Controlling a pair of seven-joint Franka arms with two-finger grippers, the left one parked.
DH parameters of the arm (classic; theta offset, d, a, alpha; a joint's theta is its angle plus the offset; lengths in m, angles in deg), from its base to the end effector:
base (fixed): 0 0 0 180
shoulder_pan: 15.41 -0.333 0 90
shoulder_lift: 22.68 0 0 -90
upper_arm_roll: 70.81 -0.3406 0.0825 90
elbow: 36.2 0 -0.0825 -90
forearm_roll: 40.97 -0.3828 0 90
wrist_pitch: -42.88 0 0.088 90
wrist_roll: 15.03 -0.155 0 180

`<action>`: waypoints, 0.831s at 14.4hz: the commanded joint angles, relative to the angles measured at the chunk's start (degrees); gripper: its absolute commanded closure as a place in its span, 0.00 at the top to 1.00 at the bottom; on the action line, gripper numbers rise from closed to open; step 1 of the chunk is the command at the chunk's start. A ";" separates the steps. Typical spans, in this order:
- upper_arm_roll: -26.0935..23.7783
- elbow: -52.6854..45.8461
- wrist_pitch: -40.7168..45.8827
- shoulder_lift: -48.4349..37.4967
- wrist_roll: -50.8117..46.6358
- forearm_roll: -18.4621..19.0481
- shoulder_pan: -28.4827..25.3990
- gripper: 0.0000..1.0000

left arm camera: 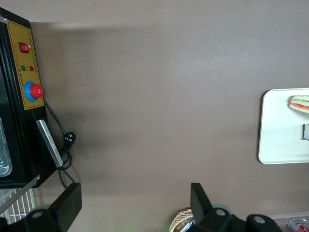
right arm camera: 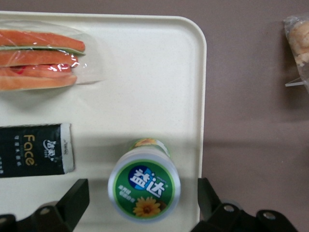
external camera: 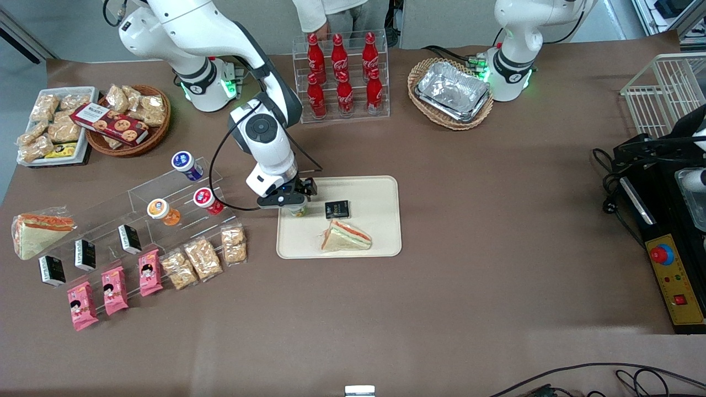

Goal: Place green gum on tray
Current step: 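Lower the canister onto the tray beside the black box and release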

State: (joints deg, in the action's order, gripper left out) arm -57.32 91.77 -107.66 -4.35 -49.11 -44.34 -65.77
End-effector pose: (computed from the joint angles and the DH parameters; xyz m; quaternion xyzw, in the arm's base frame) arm 0.4547 0.3383 0.2146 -0.9989 -0.0066 -0.0464 0.0074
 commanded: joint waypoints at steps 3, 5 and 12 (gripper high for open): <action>0.40 -0.69 0.42 -1.96 0.51 -1.47 -0.01 1.00; 0.48 -3.14 7.33 -4.60 0.95 -1.47 0.43 1.00; 0.57 -22.11 33.17 -10.42 1.04 -1.46 0.52 1.00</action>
State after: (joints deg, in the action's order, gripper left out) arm -56.67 78.70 -84.60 -14.48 -49.03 -44.34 -65.39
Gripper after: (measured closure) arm 0.000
